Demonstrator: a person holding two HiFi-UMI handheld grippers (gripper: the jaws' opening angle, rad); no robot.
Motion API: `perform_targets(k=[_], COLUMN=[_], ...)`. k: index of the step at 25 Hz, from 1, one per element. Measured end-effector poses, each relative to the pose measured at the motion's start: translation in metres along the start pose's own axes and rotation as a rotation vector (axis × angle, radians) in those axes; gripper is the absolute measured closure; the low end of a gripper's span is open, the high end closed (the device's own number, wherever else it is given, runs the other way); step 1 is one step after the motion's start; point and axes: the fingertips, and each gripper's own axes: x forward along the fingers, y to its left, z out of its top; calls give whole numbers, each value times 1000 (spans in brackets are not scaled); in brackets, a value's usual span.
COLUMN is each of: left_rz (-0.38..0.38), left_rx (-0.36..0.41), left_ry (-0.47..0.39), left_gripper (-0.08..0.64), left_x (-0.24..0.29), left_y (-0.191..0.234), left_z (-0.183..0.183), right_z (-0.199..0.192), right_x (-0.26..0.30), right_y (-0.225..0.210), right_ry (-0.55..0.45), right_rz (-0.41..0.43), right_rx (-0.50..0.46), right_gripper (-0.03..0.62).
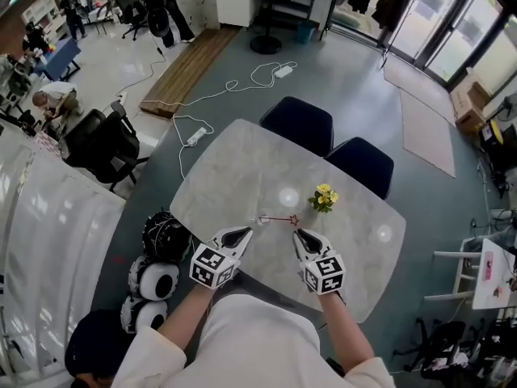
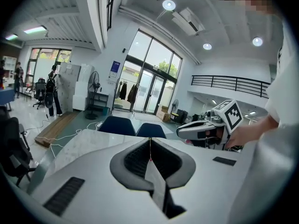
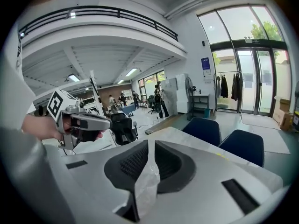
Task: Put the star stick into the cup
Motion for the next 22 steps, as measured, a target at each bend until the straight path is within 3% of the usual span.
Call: perform_targets(k=[8, 14, 22], left_rz=[86, 133, 171], left_rx=[-2, 16, 26], left_ry=[-68, -113, -161], left_gripper=[538, 538, 538], left_x=[-16, -32, -73], left_y=[-83, -141, -180], left_z=[16, 9, -1], right_z=[13, -2, -13], right_x=[-100, -160, -202], right_y=[-5, -10, 11], right_ry=[-71, -117, -154], right_rz=[68, 99, 126], right_rx=[-61, -78, -113], right_gripper=[565, 574, 584])
